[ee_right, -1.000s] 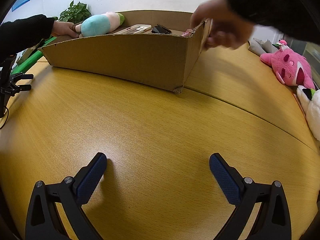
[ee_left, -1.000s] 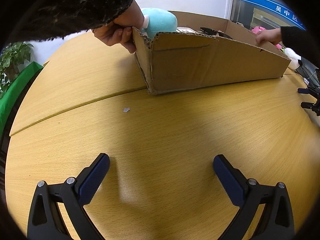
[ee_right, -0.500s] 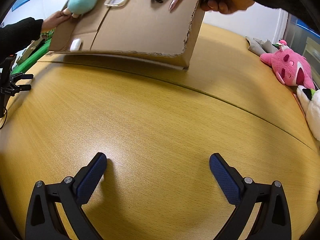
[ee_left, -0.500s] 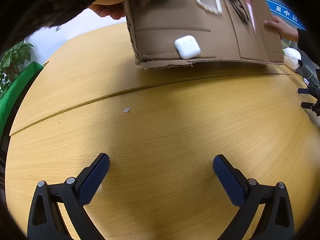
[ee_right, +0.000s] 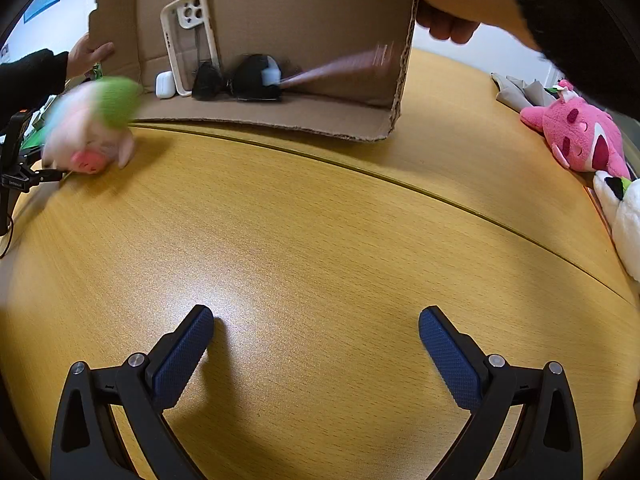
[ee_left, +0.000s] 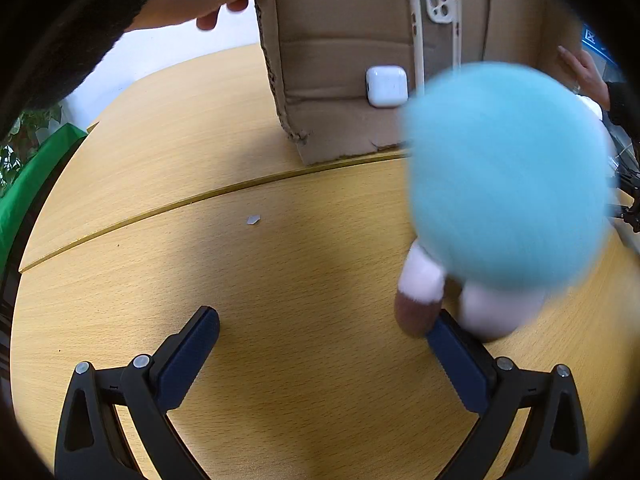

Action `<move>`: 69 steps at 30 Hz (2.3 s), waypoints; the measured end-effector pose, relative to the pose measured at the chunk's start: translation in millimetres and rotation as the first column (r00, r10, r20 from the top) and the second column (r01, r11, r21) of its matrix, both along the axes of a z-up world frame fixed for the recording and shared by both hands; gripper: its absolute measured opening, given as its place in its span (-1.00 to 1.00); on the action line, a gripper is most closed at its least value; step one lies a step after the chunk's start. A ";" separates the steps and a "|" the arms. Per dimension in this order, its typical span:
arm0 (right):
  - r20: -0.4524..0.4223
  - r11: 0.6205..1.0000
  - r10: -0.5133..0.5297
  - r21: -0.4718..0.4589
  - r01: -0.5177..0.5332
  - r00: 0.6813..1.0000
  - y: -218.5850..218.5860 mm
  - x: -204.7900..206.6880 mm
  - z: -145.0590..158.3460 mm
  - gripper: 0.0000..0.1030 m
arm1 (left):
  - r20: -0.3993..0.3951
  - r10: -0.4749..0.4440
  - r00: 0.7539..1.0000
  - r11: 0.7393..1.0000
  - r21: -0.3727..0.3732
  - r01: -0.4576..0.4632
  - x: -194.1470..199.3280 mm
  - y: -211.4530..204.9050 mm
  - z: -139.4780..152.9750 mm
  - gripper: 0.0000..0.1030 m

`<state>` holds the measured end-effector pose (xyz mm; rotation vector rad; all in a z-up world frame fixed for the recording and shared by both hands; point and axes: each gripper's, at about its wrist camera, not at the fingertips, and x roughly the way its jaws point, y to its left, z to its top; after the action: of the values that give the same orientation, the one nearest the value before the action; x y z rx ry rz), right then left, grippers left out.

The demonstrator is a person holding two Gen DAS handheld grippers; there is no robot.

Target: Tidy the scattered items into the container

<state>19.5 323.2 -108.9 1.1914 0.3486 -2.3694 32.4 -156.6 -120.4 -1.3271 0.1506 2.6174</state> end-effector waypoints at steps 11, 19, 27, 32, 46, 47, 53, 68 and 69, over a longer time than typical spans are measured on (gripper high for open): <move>0.000 1.000 0.000 0.000 0.000 1.000 0.3 0.5 0.1 1.00 | 0.000 0.001 1.000 1.000 0.000 -0.001 0.9 0.6 -2.0 1.00; 0.000 1.000 0.000 0.001 0.000 1.000 -0.6 0.1 0.2 1.00 | 0.000 0.002 1.000 1.000 0.000 -0.002 0.8 0.6 -2.2 1.00; -0.001 1.000 0.000 0.000 0.000 1.000 -0.9 1.2 -0.8 1.00 | 0.001 0.002 1.000 1.000 0.000 -0.002 1.2 1.0 -4.1 1.00; -0.001 1.000 0.000 0.000 0.000 1.000 -1.3 2.4 -1.1 1.00 | 0.001 0.003 1.000 1.000 0.000 -0.003 1.2 1.5 -4.7 1.00; -0.001 1.000 0.000 0.000 0.000 1.000 -1.0 2.5 -1.2 1.00 | 0.000 0.004 1.000 1.000 0.001 -0.004 1.1 2.0 -6.8 1.00; -0.001 1.000 0.000 0.000 0.000 1.000 -1.2 2.8 -1.1 1.00 | 0.000 0.004 1.000 1.000 0.001 -0.004 1.2 1.9 -7.4 1.00; -0.001 1.000 0.000 0.000 0.000 1.000 -1.2 3.1 -1.3 1.00 | 0.000 0.004 1.000 1.000 0.001 -0.004 1.4 1.9 -7.9 1.00; -0.001 1.000 0.001 0.000 -0.001 1.000 -0.8 2.9 -1.2 1.00 | 0.001 0.004 1.000 1.000 0.001 -0.004 0.3 2.9 -6.8 1.00; -0.001 1.000 0.001 0.000 -0.001 1.000 -0.8 2.8 -1.2 1.00 | 0.001 0.004 1.000 1.000 0.001 -0.004 0.4 3.0 -7.1 1.00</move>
<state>22.3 322.5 -110.1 1.1899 0.3494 -2.3696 32.8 -153.6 -127.5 -1.3291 0.1465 2.6201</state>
